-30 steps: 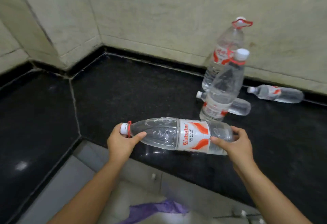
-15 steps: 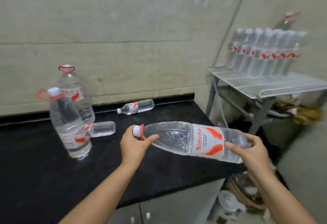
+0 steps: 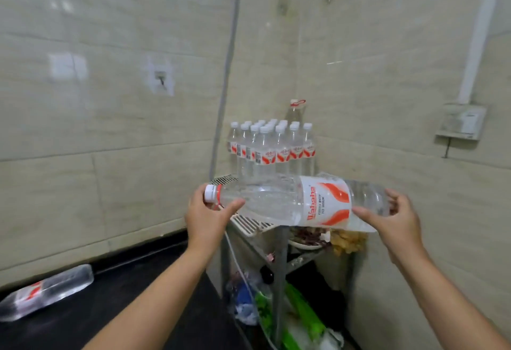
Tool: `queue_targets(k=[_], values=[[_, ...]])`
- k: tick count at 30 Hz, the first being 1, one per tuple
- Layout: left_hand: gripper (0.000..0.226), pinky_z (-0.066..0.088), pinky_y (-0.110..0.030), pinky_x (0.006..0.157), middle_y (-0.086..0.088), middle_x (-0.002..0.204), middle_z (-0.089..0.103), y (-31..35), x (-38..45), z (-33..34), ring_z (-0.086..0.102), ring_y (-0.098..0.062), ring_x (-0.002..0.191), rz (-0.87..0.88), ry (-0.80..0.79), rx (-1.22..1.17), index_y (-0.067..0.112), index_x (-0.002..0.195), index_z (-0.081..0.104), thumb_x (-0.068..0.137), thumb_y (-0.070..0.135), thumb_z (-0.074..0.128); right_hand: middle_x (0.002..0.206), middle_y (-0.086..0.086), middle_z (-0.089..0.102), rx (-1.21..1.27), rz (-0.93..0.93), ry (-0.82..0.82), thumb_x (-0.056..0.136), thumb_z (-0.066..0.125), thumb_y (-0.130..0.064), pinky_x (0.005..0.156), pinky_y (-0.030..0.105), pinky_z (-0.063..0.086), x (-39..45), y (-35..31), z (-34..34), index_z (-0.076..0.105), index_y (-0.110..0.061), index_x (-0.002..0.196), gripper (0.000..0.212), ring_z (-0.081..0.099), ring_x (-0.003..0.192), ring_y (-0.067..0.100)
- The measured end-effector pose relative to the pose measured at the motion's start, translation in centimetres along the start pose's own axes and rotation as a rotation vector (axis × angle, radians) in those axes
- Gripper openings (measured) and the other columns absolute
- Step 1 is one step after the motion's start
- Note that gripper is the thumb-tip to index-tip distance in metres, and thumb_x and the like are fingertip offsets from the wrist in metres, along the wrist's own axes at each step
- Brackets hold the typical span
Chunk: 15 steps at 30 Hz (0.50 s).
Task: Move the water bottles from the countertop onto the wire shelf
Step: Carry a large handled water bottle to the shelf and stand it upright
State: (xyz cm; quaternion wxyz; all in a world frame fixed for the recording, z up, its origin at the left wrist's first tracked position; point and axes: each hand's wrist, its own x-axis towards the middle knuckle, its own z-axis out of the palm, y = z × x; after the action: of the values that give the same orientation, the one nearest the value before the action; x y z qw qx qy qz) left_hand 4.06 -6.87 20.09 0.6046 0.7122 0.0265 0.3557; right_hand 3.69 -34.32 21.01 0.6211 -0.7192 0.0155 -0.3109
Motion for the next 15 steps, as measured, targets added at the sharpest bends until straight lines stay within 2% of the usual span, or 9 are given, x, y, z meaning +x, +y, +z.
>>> queue_targets(k=[4,6,10,12,15], values=[[0.049,0.041,-0.027,0.074,-0.004,0.093,0.061,0.0,5.3,6.2,0.055,-0.020,0.086,0.055,0.045,0.018,0.020,0.098,0.053,0.060,0.019,0.084,0.108,0.007,0.052,0.010,-0.021,-0.015,0.066,0.078,0.000,0.080,0.028,0.040,8.6,2.0,1.2,0.047,-0.002,0.122,0.065,0.050,0.095,0.018],[0.052,0.043,-0.027,0.075,-0.008,0.098,0.062,0.0,7.6,8.8,0.057,-0.022,0.088,0.082,0.062,0.034,0.016,0.101,0.056,0.058,0.019,0.085,0.107,0.008,0.053,0.012,-0.011,-0.044,0.067,0.077,-0.001,0.078,0.030,0.041,12.0,3.2,1.9,0.046,-0.002,0.123,0.064,0.050,0.093,0.019],[0.061,0.040,-0.014,0.072,-0.005,0.100,0.058,0.5,11.3,13.1,0.054,-0.018,0.088,0.167,0.062,0.107,0.009,0.109,0.057,0.057,0.018,0.086,0.113,0.016,0.056,0.001,0.065,-0.107,0.071,0.074,-0.001,0.081,0.034,0.044,17.6,6.6,3.7,0.044,0.000,0.125,0.062,0.053,0.094,0.023],[0.065,0.039,-0.016,0.073,-0.003,0.099,0.056,0.6,12.3,15.0,0.051,-0.015,0.088,0.238,0.059,0.198,0.007,0.112,0.055,0.056,0.023,0.086,0.125,0.020,0.054,-0.002,0.114,-0.160,0.073,0.073,-0.004,0.089,0.037,0.045,19.9,8.9,4.8,0.040,0.000,0.131,0.067,0.055,0.106,0.031],[0.069,0.042,-0.024,0.079,-0.004,0.098,0.054,0.6,13.9,17.8,0.048,-0.015,0.089,0.285,0.087,0.331,0.005,0.114,0.055,0.056,0.029,0.085,0.140,0.021,0.041,0.041,0.168,-0.269,0.079,0.069,-0.009,0.099,0.037,0.038,23.0,11.7,6.3,0.031,-0.003,0.140,0.071,0.043,0.127,0.032]])
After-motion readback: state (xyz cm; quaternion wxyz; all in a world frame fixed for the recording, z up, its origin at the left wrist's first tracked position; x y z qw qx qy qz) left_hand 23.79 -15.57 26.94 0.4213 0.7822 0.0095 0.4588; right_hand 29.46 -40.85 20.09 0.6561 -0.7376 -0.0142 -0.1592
